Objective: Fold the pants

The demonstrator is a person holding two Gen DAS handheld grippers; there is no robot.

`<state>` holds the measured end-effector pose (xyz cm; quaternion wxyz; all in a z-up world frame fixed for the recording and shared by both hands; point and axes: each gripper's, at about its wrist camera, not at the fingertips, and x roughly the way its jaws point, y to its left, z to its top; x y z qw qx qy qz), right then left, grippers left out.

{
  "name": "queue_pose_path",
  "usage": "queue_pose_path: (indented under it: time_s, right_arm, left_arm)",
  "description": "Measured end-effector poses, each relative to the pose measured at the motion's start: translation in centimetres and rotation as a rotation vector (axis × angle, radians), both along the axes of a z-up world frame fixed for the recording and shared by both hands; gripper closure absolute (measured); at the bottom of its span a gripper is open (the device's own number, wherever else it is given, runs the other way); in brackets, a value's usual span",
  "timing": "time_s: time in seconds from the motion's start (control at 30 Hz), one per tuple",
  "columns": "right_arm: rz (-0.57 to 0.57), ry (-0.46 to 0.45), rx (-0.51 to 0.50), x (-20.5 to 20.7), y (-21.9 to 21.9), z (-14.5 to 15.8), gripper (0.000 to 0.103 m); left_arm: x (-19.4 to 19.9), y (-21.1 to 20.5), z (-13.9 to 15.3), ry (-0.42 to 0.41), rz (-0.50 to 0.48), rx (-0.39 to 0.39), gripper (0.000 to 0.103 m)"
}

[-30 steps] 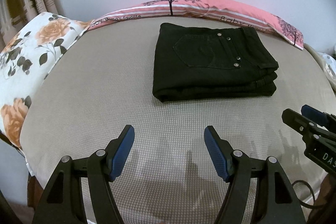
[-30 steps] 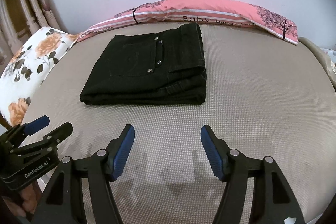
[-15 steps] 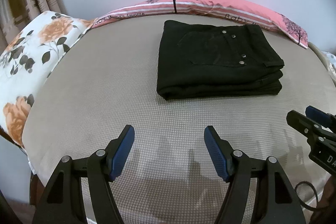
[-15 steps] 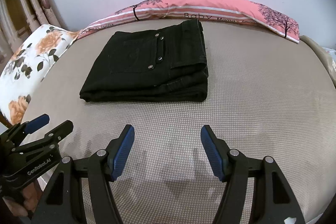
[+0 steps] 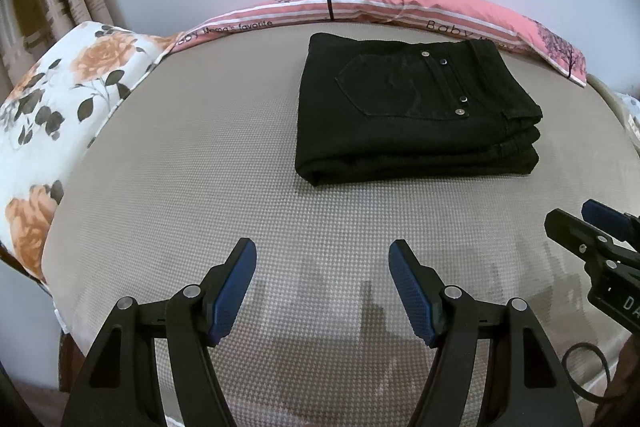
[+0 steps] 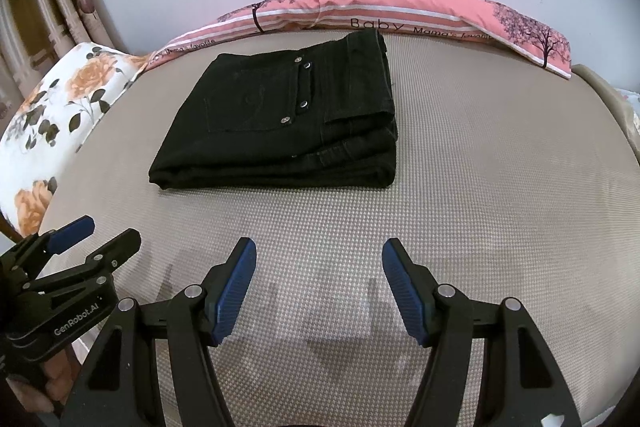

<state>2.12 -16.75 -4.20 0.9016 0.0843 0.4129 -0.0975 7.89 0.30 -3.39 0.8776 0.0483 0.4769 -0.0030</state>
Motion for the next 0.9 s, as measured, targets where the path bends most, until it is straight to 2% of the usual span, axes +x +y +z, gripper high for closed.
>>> queue_pose_path:
  time_s: [0.9]
  right_arm:
    - [-0.005, 0.016, 0.007, 0.07, -0.25, -0.24, 0.04]
  left_arm:
    - [0.19, 0.27, -0.27, 0.011, -0.001, -0.004, 0.034]
